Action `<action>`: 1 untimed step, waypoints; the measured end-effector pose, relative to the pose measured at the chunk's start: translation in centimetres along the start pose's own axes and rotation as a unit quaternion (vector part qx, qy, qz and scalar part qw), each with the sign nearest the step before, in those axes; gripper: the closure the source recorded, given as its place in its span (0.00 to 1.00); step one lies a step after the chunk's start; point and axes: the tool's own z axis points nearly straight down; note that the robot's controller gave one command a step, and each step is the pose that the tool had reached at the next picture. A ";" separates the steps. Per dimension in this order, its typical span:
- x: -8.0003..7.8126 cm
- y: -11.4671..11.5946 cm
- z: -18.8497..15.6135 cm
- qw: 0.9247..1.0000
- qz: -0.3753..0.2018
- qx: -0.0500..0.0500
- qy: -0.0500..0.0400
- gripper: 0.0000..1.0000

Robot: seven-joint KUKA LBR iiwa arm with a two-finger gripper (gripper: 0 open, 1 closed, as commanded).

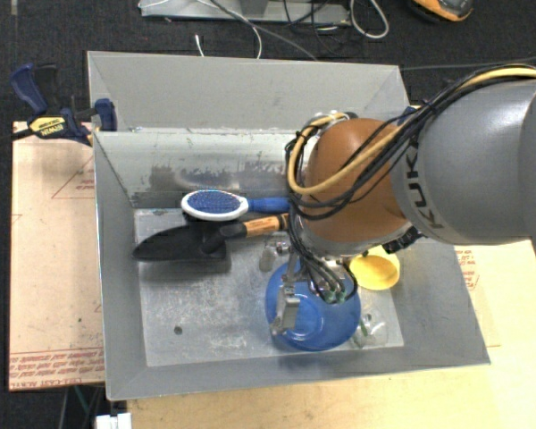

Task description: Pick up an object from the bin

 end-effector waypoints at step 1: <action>0.0 0.0 0.0 1.000 0.000 0.000 0.000 0.00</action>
Offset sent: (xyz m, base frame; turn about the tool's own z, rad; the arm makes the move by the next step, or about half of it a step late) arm 0.0073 -0.0397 0.0787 -0.1976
